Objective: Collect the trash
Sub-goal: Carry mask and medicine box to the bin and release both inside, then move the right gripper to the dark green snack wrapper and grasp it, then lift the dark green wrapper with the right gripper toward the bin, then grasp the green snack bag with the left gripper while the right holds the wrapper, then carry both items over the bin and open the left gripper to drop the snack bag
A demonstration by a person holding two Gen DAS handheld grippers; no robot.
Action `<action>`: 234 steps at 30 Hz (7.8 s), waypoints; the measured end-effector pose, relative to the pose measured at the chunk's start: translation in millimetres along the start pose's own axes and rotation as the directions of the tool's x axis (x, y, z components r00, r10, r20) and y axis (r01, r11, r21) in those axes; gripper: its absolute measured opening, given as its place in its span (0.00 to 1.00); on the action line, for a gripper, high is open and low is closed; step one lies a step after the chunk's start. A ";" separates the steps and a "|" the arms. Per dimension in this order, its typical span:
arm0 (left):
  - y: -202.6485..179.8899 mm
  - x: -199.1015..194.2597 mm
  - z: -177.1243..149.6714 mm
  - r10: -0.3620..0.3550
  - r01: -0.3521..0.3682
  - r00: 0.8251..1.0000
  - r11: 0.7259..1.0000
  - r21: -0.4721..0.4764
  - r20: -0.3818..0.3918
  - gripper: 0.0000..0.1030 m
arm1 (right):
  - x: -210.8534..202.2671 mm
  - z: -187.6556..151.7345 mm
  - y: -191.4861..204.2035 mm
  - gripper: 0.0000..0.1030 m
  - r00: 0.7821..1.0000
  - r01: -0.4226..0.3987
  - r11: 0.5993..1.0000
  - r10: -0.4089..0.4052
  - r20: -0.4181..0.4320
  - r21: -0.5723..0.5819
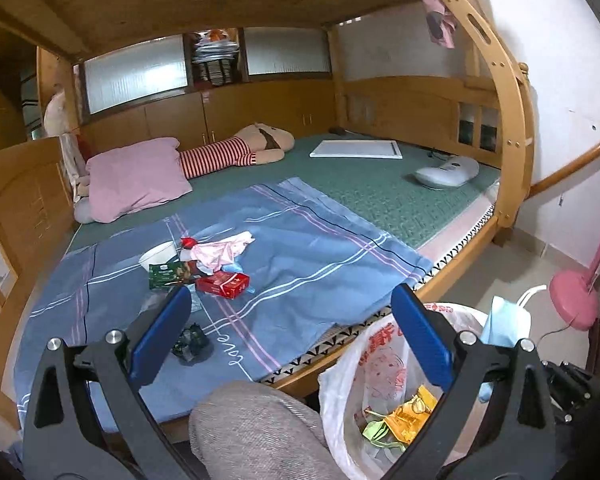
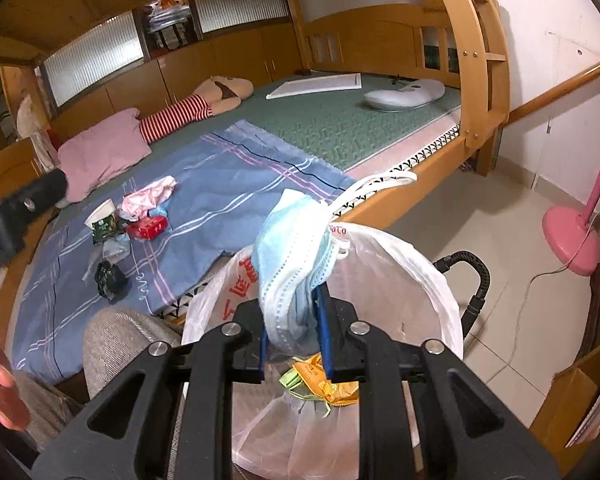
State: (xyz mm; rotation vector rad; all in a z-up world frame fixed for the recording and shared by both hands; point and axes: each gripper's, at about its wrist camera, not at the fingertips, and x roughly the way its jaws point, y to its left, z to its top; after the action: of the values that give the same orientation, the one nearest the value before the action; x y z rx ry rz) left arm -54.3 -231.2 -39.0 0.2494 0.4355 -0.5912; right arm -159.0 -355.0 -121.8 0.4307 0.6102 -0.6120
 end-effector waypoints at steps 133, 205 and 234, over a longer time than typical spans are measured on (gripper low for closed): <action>219.0 260.4 -57.0 0.097 -0.129 0.967 0.984 -0.126 -0.235 0.97 | 142.0 67.0 154.1 0.50 0.852 -0.445 0.889 0.386 -0.354 -0.102; -47.3 31.2 -4.7 -0.270 0.274 0.961 0.958 0.089 -0.052 0.11 | -79.7 44.2 -16.4 0.50 0.956 0.032 0.999 -0.041 0.289 0.037; -123.0 18.0 -47.5 -0.361 0.388 0.920 0.891 0.236 -0.149 0.46 | -105.5 36.0 -55.1 0.50 0.938 0.030 0.994 -0.066 0.340 0.108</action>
State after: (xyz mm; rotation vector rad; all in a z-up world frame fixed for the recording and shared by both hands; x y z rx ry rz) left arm -128.2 -322.2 -101.7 0.4549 0.5091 -1.0240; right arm -249.2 -373.1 -38.2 0.3925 0.2571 -0.7476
